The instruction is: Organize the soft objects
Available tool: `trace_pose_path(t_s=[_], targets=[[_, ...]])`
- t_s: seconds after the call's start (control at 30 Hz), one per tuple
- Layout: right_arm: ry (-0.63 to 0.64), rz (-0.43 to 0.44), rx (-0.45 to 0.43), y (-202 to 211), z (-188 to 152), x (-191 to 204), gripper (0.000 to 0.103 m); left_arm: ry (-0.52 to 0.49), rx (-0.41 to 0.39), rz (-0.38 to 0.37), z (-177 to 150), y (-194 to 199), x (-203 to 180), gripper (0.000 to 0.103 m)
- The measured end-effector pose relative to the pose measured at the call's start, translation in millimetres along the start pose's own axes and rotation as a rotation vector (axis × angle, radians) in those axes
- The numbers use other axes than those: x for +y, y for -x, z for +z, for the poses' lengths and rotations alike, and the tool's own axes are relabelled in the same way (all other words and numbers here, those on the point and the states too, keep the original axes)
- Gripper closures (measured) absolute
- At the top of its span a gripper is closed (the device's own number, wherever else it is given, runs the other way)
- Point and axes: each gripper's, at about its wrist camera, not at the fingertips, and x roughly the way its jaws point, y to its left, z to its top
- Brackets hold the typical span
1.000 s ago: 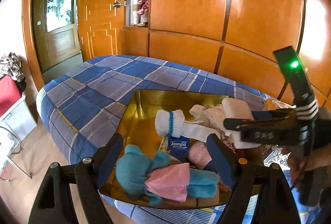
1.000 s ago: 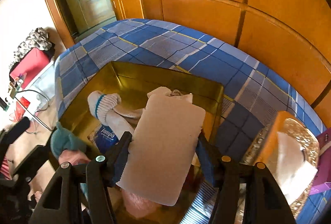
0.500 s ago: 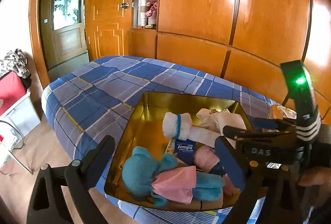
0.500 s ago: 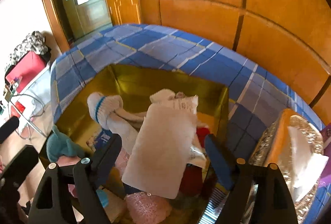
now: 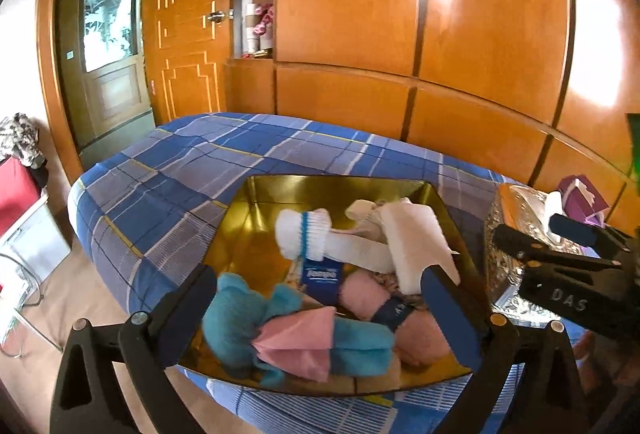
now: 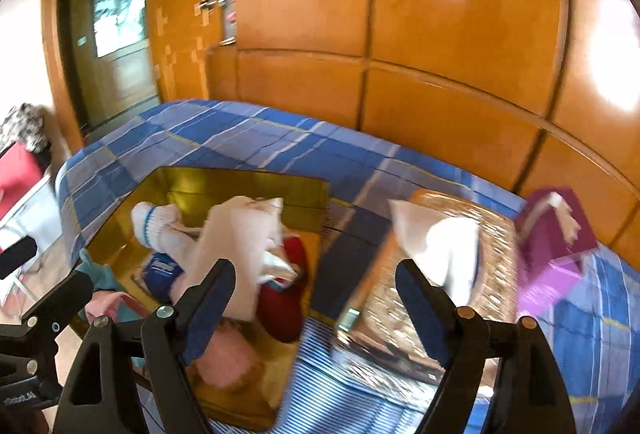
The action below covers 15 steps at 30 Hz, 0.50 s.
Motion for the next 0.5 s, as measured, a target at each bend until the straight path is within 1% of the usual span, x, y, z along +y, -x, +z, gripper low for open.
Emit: trace_pose_path(t_s=[0.13, 0.27, 0.4, 0.5], targets=[[-0.073, -0.055, -0.038, 17.0, -8.5, -19.8, 0.019, -0.009, 0.003, -0.023, -2.3, 2.8, -13.9, 0.0], [-0.095, -0.111, -0.054, 28.7, -18.8, -30.4, 0.019, -0.02, 0.002, -0.05, -4.1, 5.4, -27.8, 0.0], [-0.112, -0.167, -0.046, 34.5, -31.3, -38.7, 0.019, -0.041, 0.009, -0.079, -8.4, 5.8, -43.1, 0.0], [-0.132, -0.177, -0.037, 35.9, -38.8, -44.8, 0.019, -0.058, 0.019, -0.09, -12.7, 5.0, -52.9, 0.0]])
